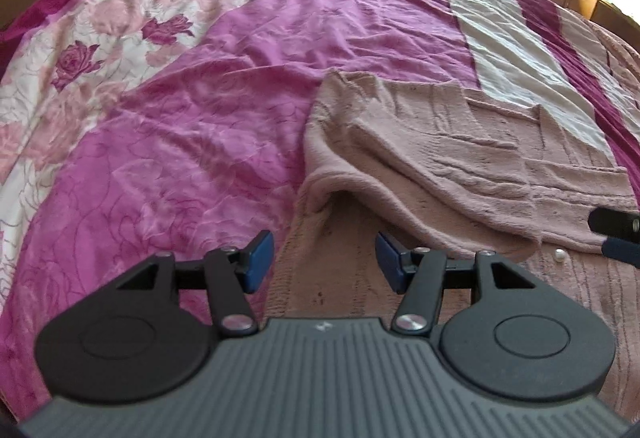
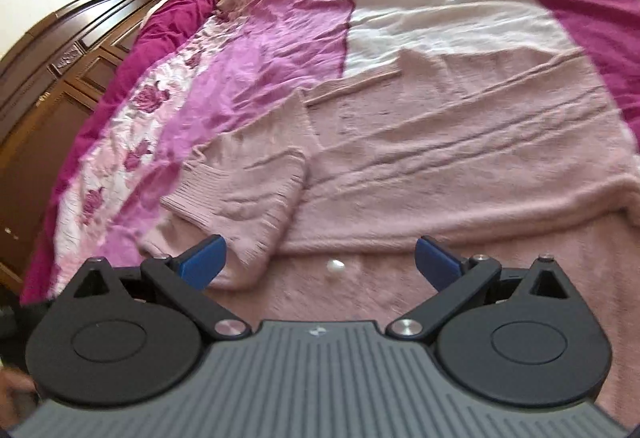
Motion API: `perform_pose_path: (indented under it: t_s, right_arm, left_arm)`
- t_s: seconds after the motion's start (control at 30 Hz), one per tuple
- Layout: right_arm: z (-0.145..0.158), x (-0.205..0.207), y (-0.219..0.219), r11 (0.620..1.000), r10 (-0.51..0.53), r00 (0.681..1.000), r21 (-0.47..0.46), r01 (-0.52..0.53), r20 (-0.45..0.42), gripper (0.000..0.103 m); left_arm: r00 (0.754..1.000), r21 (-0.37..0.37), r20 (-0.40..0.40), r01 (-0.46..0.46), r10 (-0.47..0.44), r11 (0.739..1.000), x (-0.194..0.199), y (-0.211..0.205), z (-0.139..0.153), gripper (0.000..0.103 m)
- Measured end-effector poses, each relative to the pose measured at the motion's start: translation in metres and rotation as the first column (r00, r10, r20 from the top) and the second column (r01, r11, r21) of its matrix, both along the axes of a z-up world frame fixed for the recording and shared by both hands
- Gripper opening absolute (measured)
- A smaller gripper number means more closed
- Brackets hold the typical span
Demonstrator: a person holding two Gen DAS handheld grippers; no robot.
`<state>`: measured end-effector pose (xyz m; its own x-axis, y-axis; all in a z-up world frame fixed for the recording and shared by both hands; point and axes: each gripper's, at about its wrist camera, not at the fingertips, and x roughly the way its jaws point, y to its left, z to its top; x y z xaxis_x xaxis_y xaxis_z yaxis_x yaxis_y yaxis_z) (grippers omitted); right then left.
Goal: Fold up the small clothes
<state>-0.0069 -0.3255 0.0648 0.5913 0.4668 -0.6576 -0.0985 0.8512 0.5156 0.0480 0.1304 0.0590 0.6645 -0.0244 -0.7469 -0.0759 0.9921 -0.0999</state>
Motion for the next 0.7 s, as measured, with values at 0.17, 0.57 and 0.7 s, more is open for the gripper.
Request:
perform_pose_path:
  t_s: [0.17,0.57,0.7]
  right_arm:
    - [-0.005,0.034,0.018,0.996,0.049,0.997,0.075,-0.045,-0.058,0.096]
    - [-0.030,0.105,0.058,0.992,0.107,0.974,0.094,-0.089,-0.201,0.056]
    - [-0.024,0.117,0.069,0.990,0.139,0.968,0.047,-0.132,-0.209,0.012]
  left_arm:
    - [1.000,-0.013,0.008,-0.021,0.021,1.000,0.006,0.008,-0.007,0.058]
    - [0.996,-0.031,0.063,-0.056,0.057,0.998,0.025,0.016,-0.020,0.058]
    - [0.995,-0.040,0.077,-0.055,0.058,0.998,0.031,0.015,-0.024,0.058]
